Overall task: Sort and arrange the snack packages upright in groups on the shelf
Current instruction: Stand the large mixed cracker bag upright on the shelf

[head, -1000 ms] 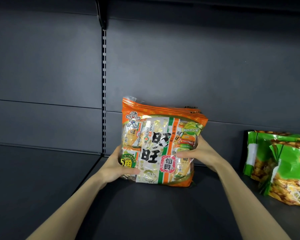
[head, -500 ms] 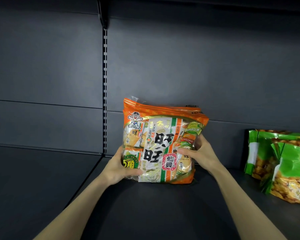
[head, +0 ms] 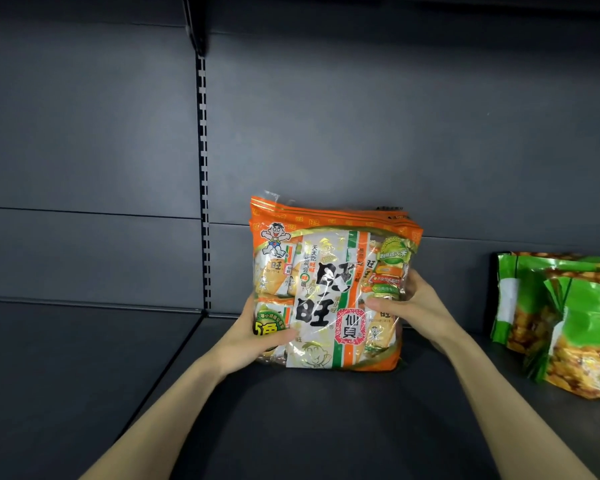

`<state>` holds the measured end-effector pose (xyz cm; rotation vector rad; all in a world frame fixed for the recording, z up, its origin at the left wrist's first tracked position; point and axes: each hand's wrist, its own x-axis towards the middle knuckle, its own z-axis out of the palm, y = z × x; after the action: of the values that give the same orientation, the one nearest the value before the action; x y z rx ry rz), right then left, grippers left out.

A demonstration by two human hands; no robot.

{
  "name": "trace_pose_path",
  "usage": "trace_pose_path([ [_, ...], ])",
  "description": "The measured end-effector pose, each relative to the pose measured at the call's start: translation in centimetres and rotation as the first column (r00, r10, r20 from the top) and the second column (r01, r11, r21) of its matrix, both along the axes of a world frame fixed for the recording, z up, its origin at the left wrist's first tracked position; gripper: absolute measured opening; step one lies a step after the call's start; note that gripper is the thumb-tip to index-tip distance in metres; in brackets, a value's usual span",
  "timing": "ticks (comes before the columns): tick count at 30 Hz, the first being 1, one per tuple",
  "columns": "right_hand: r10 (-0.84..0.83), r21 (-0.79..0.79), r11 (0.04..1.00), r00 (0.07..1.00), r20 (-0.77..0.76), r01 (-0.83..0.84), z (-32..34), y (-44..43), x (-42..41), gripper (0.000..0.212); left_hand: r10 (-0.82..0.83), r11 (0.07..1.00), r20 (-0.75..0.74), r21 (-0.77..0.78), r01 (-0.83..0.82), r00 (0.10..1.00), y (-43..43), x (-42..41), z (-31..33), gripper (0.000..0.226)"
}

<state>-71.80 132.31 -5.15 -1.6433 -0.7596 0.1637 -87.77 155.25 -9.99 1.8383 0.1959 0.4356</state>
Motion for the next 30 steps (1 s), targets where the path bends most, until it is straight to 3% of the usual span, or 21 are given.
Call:
trace_pose_path([
  [9, 0.092, -0.066, 0.994, 0.996, 0.008, -0.092, -0.28, -0.3, -0.02, 0.087, 0.118, 0.993, 0.02, 0.028, -0.119, 0.993, 0.07, 0.24, -0.53, 0.074],
  [23, 0.077, -0.041, 0.996, 0.997, 0.005, -0.077, -0.26, -0.26, 0.0, 0.07, 0.149, 0.987, -0.01, 0.061, -0.148, 0.989, 0.3, 0.38, -0.77, 0.065],
  [30, 0.059, -0.069, 0.996, 0.998, 0.027, -0.057, -0.21, -0.51, -0.01, 0.069, 0.157, 0.984, -0.026, 0.085, -0.154, 0.987, 0.15, 0.29, -1.0, 0.073],
])
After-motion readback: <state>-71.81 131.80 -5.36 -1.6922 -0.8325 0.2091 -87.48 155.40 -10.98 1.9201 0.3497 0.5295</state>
